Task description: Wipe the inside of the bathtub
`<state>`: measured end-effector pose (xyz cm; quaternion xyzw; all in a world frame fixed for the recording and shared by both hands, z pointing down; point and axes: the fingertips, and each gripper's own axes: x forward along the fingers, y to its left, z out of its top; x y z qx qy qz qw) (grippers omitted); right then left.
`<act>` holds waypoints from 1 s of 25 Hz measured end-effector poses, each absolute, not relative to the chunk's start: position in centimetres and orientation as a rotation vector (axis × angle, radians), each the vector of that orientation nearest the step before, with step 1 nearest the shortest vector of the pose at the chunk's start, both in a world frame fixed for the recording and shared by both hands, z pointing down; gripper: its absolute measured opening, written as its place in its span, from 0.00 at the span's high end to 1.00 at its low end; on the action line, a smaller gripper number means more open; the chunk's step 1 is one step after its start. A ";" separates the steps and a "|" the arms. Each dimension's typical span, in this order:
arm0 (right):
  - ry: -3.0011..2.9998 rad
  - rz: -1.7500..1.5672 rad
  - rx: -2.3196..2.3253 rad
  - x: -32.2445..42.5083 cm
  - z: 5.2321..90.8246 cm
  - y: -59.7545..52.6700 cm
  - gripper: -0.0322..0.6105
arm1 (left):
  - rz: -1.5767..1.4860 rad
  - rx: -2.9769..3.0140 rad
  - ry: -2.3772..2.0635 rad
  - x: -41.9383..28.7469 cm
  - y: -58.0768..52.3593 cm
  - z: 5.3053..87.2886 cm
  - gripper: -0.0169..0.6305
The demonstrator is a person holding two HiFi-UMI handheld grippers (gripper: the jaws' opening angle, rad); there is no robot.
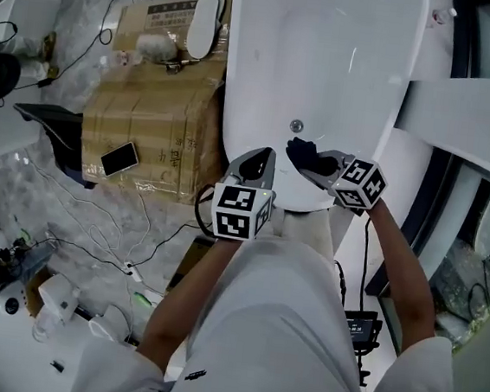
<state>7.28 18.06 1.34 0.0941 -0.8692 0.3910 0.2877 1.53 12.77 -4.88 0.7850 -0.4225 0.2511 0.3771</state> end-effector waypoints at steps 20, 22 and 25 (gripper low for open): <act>-2.728 0.647 0.896 11.6 -27.2 8.6 0.88 | 0.325 2.343 -1.028 4.8 7.7 -24.9 0.98; -2.747 0.601 0.980 12.6 -29.2 8.9 0.88 | 0.321 2.361 -1.002 5.4 7.9 -25.5 0.98; -2.757 0.571 1.045 13.7 -30.8 9.5 0.88 | 0.312 2.381 -0.969 6.3 8.0 -26.1 0.98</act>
